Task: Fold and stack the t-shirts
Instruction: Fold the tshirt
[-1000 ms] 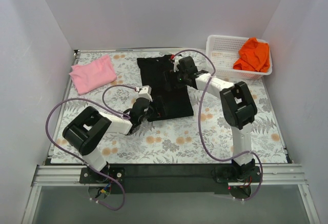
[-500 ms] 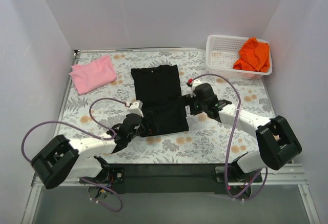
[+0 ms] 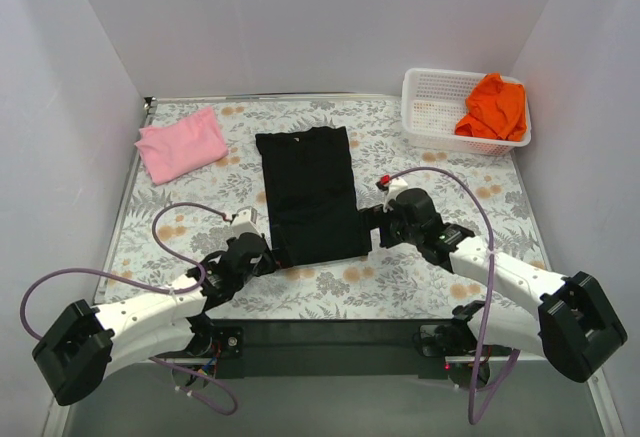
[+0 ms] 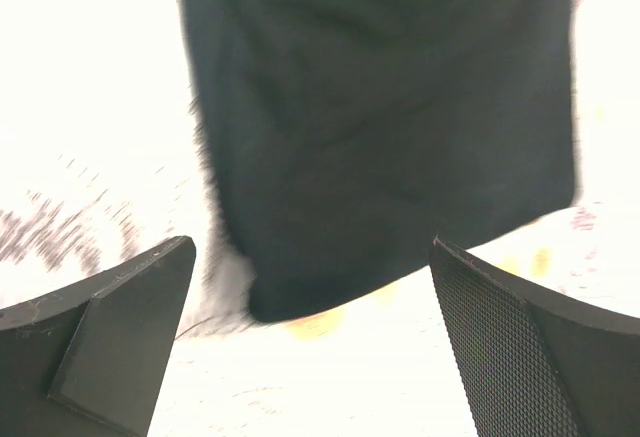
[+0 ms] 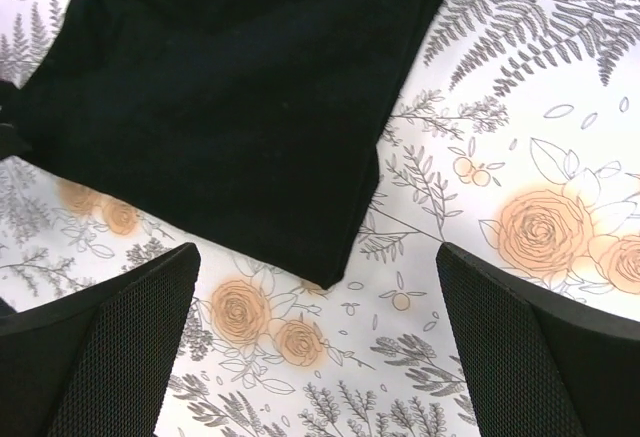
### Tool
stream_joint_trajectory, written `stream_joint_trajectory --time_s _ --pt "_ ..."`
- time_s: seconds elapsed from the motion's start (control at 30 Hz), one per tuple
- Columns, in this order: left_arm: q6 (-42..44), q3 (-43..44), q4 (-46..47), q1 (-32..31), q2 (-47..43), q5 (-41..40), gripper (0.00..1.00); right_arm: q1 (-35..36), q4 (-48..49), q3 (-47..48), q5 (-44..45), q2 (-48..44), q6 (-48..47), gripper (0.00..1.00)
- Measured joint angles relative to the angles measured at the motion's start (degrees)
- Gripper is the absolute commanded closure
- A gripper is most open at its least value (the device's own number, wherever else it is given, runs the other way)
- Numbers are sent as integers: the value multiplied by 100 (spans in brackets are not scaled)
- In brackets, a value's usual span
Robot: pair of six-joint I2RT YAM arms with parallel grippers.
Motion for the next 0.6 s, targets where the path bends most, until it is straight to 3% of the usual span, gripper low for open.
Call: stream_joint_trajectory --time_s 0.23,0.6 --pt "-474 -232 -389 -26 -240 -116 3 44 199 -219 -118 197 114 7" --pt "-754 -339 -72 -37 -184 -31 9 57 527 -334 -302 529 197 8"
